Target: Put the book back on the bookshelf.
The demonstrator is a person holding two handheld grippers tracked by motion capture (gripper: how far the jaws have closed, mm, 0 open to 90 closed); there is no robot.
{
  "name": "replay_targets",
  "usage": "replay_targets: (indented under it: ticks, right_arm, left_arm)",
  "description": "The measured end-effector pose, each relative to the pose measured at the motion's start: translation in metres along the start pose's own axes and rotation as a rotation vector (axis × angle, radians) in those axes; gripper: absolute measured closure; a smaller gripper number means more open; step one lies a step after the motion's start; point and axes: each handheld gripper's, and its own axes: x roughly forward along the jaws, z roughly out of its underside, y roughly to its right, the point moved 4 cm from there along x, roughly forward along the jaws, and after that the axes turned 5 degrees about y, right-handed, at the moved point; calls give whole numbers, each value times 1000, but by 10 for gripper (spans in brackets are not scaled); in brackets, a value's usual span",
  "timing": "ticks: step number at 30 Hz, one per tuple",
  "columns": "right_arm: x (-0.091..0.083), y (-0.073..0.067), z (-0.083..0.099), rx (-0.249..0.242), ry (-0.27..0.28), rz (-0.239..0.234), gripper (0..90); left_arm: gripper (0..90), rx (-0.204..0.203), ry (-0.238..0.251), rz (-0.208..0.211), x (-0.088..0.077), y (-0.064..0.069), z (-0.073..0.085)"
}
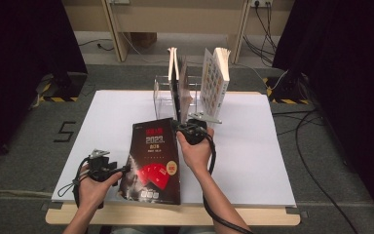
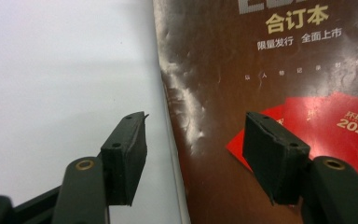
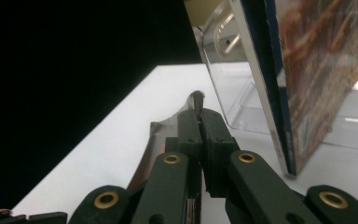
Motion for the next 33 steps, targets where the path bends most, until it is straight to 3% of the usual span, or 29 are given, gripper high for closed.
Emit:
replay_targets:
  ticks: [10,22,23,24,33]
  right_arm:
    - [-10,-22,-27,-68,102,-19,879]
    - [-18,-42,-56,-94,215,-20,878]
    - [-18,-43,-57,-88,223,-20,879]
    - [-18,-44,-59,-88,229,-19,879]
    - [-19,-51,-70,-88,275,2,879]
  left_arm:
    - [378,-2,23,-3,-3,2,-3]
    - [386,10,72,-3,-8,4,-8]
    - [387,-8,70,0,-9,6,-8]
    - [388,12,80,-3,-9,5,-9]
    - [418,30,152,17,-18,17,-20]
